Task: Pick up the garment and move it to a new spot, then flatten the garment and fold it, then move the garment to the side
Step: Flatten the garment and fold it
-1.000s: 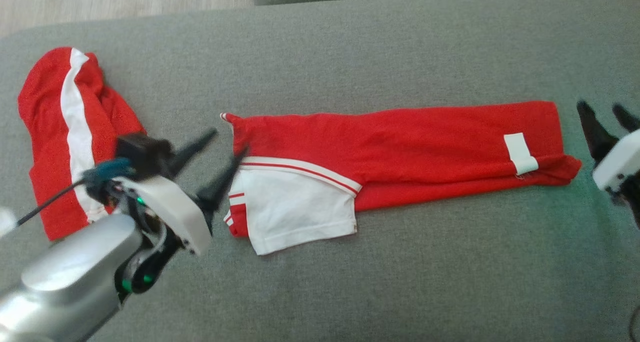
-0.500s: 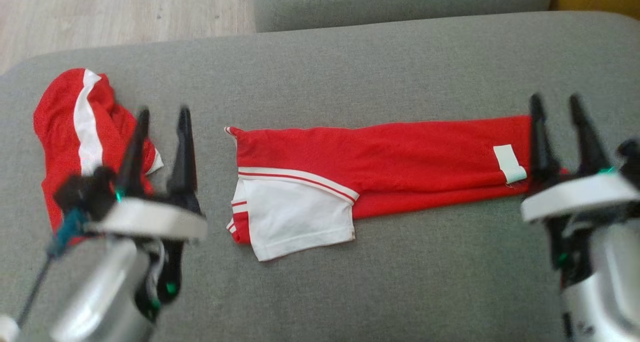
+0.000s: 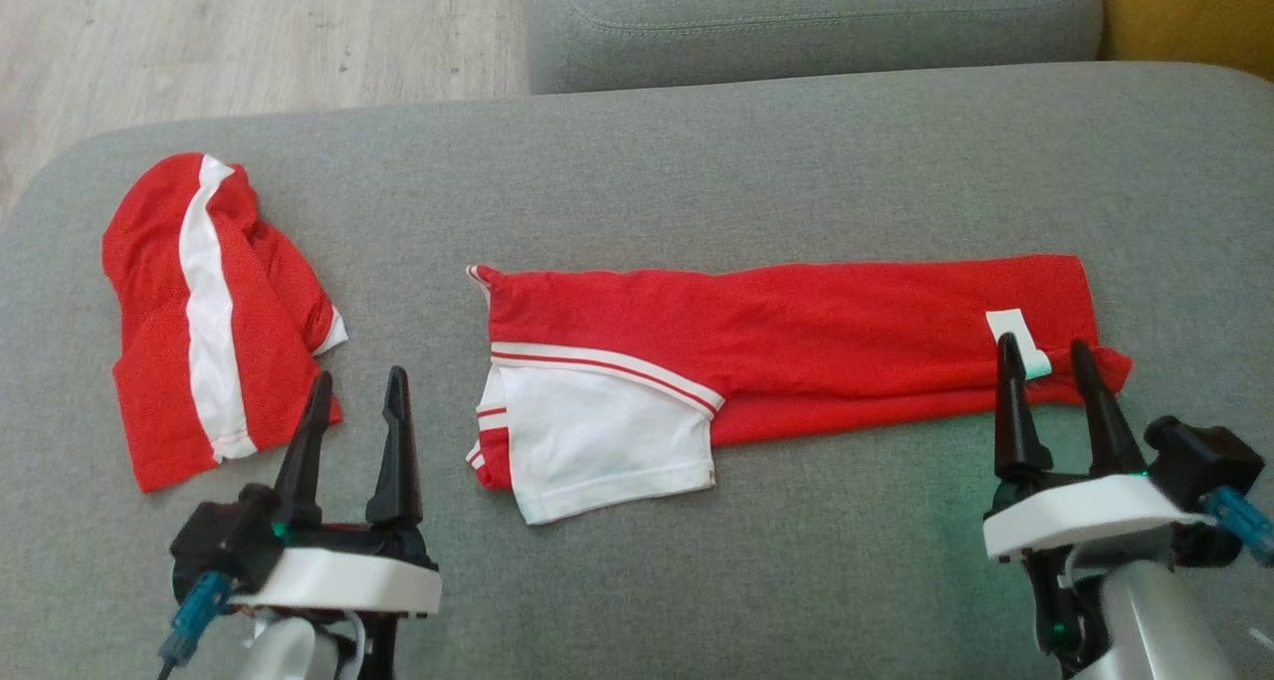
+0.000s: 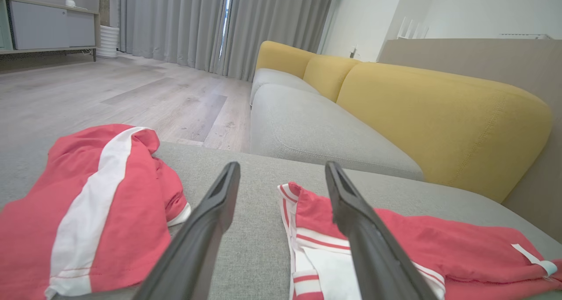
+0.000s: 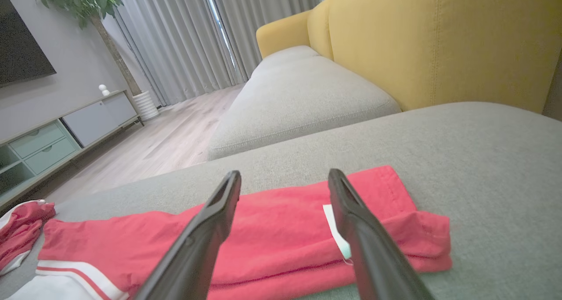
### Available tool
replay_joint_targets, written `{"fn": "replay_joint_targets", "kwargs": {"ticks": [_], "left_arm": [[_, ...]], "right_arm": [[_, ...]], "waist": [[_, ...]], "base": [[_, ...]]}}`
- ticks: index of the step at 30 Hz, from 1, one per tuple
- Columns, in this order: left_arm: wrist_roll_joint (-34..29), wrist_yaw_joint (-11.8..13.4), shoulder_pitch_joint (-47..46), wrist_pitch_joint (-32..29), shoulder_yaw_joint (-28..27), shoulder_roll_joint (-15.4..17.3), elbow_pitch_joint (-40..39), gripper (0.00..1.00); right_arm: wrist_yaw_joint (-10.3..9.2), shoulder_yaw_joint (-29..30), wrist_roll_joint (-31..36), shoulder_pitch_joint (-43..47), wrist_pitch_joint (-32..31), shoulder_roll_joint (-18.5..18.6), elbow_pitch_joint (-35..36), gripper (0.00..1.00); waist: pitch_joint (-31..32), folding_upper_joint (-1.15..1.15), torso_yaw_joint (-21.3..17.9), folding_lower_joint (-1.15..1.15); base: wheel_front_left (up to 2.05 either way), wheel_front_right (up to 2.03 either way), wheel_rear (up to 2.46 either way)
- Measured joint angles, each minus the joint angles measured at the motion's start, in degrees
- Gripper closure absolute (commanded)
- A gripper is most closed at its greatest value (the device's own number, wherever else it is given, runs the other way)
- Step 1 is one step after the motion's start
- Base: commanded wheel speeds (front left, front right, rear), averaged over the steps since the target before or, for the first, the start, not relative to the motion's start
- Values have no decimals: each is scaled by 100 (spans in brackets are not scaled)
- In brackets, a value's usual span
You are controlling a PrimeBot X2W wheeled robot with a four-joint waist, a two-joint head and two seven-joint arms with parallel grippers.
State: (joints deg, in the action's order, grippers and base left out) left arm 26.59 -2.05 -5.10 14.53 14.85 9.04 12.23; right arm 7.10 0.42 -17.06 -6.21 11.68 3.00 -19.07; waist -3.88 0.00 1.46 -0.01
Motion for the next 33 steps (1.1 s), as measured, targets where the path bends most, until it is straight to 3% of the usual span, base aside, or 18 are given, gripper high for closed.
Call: {"fn": "replay_joint_targets", "kwargs": {"ticks": [10,22,33], "left_arm": [[-465,-383,20,0,-460,-407,141,0],[-658,-510,-99,0,-334,-541,301,0],[-547,-511,-398,0,-24,-565,349,0]], "right_arm": [[0,107,67,-41,42,-29,-355,0],[0,1859,347,-1171,-323,-41,-1717,0],[0,2689,757,-1918,-316,-36,-3169,0]], "waist": [[-65,0,64,1],[-464,0,213,1],[-745,0,386,1]], "base": [[0,0,0],[0,0,0],[0,0,0]]}}
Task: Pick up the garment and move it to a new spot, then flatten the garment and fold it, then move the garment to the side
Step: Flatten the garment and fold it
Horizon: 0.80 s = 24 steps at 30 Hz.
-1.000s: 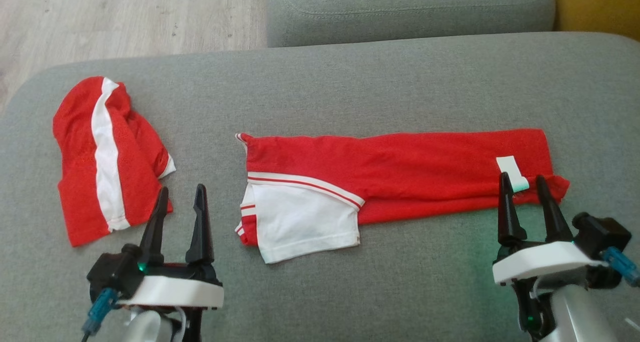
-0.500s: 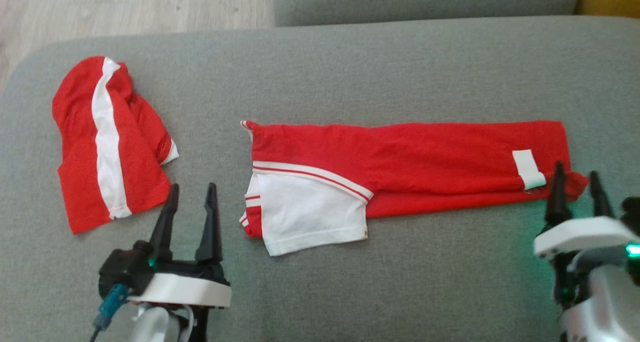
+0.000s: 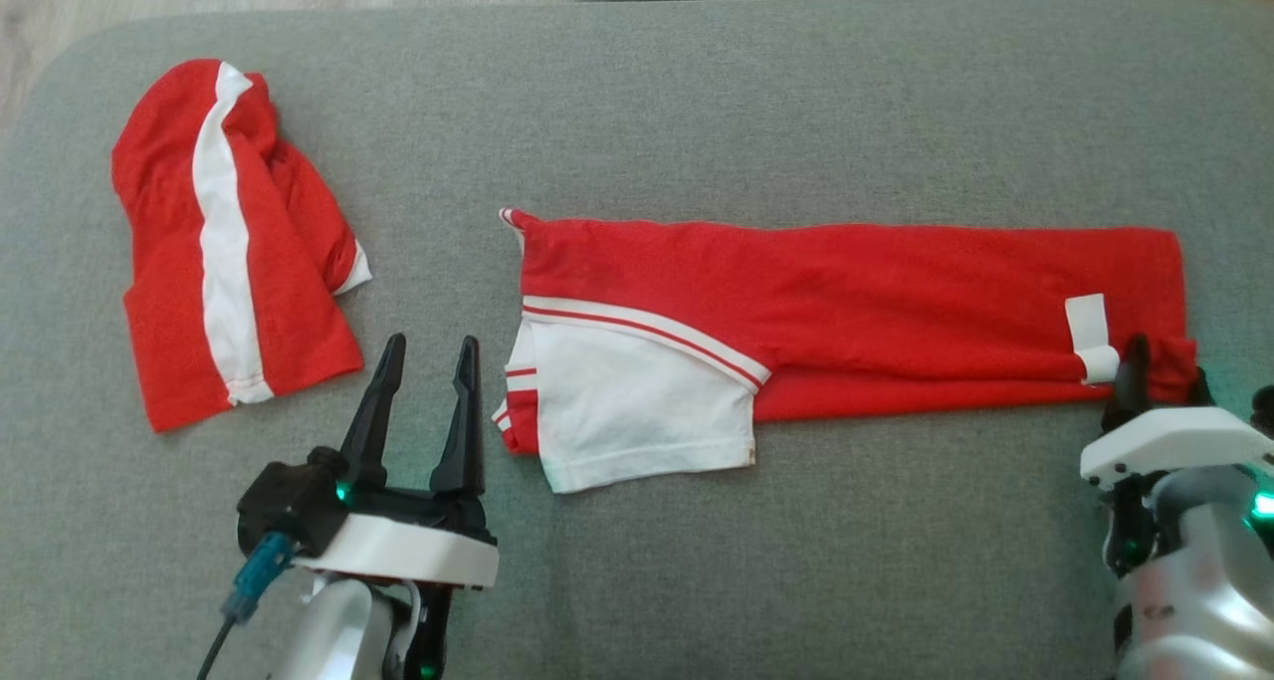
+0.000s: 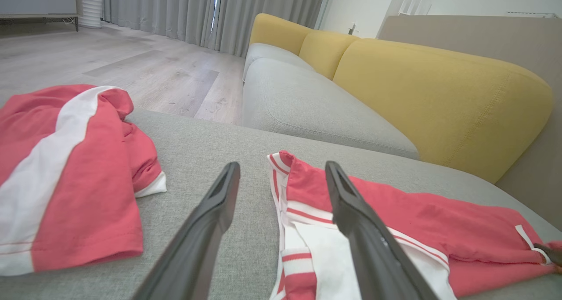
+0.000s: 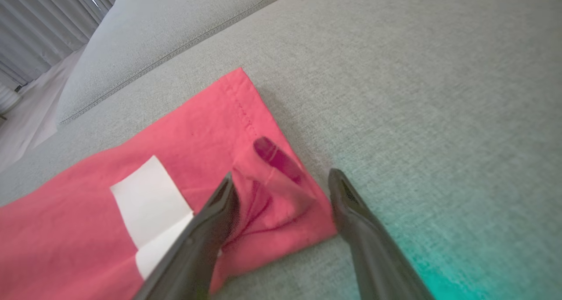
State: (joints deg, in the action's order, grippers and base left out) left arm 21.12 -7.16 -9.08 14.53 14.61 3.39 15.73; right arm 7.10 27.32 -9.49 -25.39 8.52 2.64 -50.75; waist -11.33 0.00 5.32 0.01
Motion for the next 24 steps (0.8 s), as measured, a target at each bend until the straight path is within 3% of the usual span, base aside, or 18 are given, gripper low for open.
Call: {"fn": "replay_joint_targets", "kwargs": {"ticks": [4,5,6,14,18,24], "left_arm": [[16,0,-1,0,-16,3,-4,0],[16,0,-1,0,-25,4,-4,0],[16,0,-2,0,-40,4,-7,0],[16,0,-18,0,-159,9,-20,0],[16,0,-23,0,-167,10,-34,0],[18,0,-23,0,-172,13,-73,0]], "right_arm": [[0,77,44,-242,131,25,-390,0],[0,52,38,-293,167,33,-490,31],[0,29,25,-359,201,49,-590,100],[1,55,125,-545,410,49,-860,100],[1,502,422,-533,408,29,-704,100],[1,1513,953,-359,266,461,-136,100]], "waist": [[-22,0,-35,-1],[-27,0,-48,0],[-32,0,-62,-1],[-32,0,-166,0],[-5,0,-195,-1],[8,0,-201,0]], "base": [[0,0,0],[0,0,0],[0,0,0],[0,0,0],[0,0,0],[0,0,0]]}}
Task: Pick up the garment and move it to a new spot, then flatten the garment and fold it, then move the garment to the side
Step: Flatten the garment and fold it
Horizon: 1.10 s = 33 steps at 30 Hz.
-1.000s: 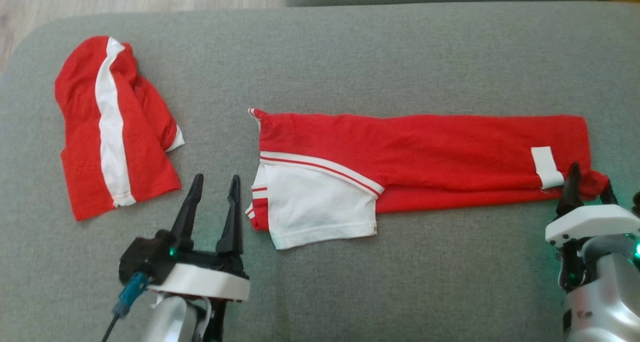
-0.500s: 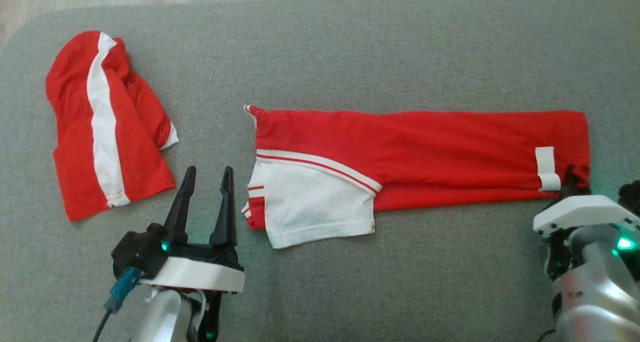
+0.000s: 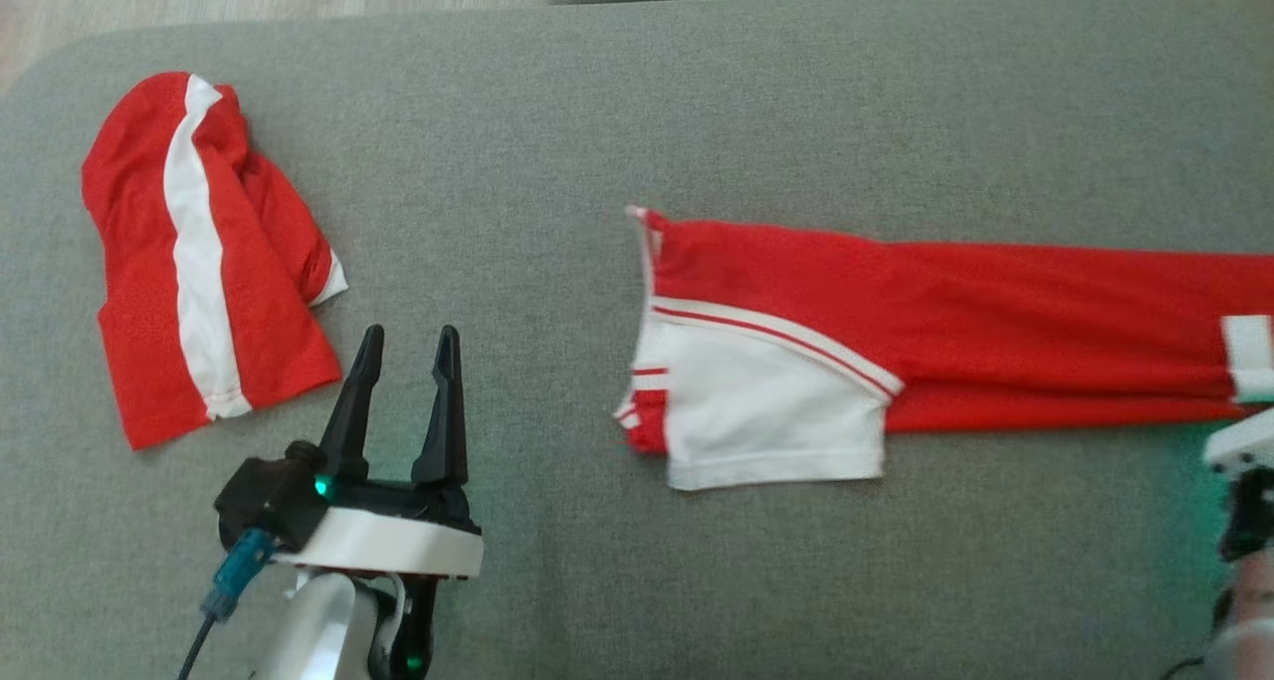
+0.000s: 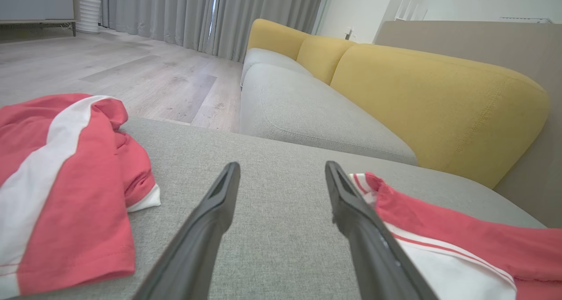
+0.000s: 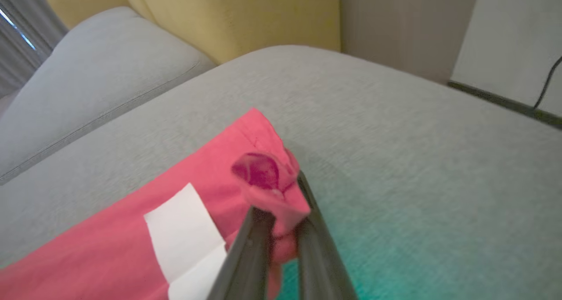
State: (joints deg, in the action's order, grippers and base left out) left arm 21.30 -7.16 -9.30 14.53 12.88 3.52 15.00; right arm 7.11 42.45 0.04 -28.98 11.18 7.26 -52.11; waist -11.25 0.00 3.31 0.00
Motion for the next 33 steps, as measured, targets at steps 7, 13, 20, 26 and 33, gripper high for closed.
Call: {"fn": "replay_joint_targets", "kwargs": {"ticks": [7,13,20,26,33], "left_arm": [[51,0,3,0,-26,2,-4,0],[51,0,27,0,-29,-1,10,0],[57,0,122,0,-24,3,83,0],[57,0,276,0,-135,9,119,0],[57,0,275,0,-122,10,120,0]], "right_arm": [[0,237,342,-3,-225,-208,627,100],[0,-431,198,8,-471,-433,1140,100],[-1,-2234,-915,250,-739,-453,1484,100],[-1,-3865,-1971,840,-898,-449,1869,100],[-1,-5357,-2671,1057,-916,-447,2014,100]], "waist": [[111,0,-43,-1],[328,0,-71,-1],[672,0,-32,-1],[864,0,127,-1],[901,0,342,-1]], "base": [[0,0,0],[0,0,0],[0,0,0],[0,0,0],[0,0,0]]}}
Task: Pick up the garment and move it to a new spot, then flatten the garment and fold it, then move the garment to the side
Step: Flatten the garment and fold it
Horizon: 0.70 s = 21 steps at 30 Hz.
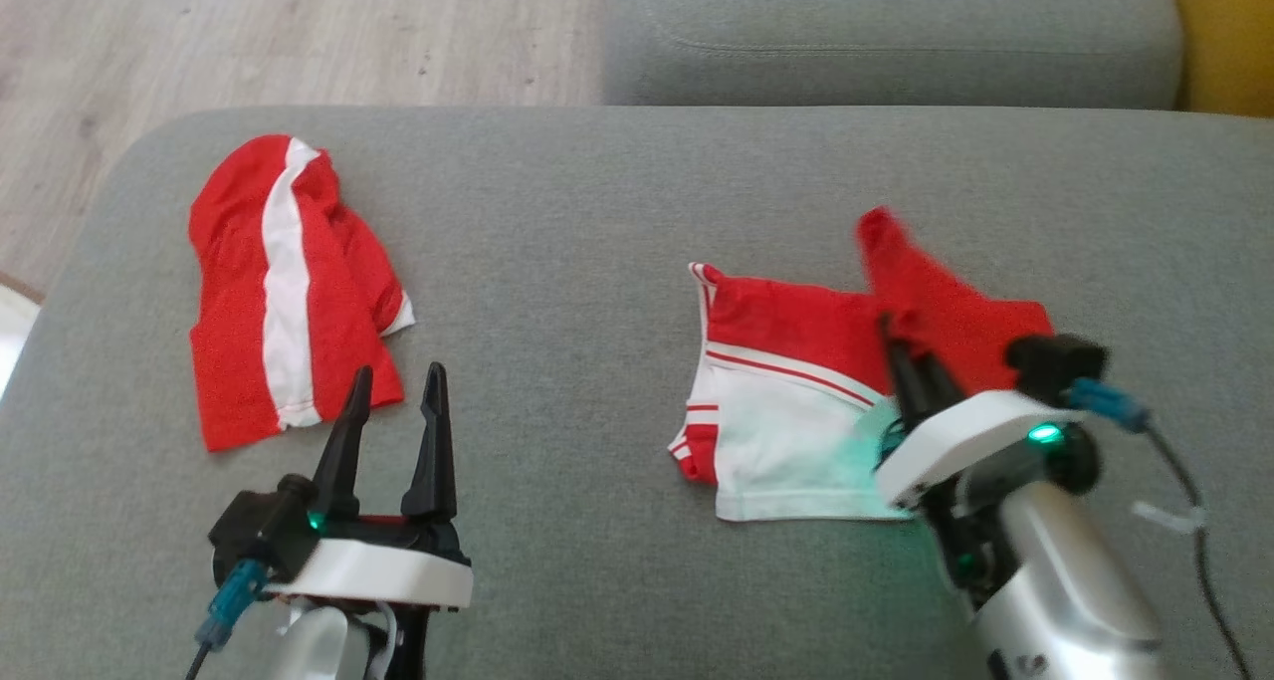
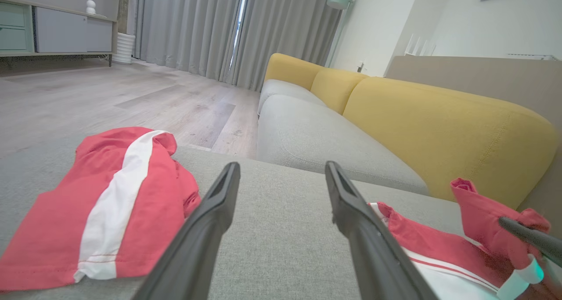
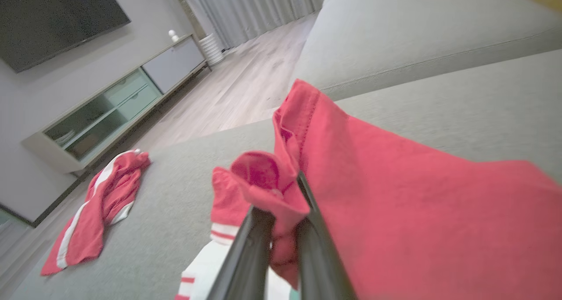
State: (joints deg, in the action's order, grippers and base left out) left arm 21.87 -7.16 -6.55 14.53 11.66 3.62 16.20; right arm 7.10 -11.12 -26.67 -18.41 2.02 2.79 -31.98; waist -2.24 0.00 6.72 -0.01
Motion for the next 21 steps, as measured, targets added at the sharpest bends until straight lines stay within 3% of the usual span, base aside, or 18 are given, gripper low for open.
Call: {"fn": "replay_joint_targets", "kwargs": {"ticks": [6,18,19,21], "left_arm": [[0,0,-2,0,62,1,12,0],[0,0,-8,0,123,1,48,0],[1,0,-8,0,125,1,57,0],[11,0,-9,0,125,3,75,0]], "right_arm": [[0,-901,-371,-9,110,2,-261,100],[0,-1789,-880,-396,460,40,-1007,100],[0,-1911,-883,-419,457,44,-1081,0],[0,-2195,-947,-453,394,65,-1128,0]], "waist": [[-61,0,181,0],[-191,0,437,1],[-199,0,445,1],[-206,0,450,1]], "base": [[0,0,0],[0,0,0],[0,0,0],[0,0,0]]}}
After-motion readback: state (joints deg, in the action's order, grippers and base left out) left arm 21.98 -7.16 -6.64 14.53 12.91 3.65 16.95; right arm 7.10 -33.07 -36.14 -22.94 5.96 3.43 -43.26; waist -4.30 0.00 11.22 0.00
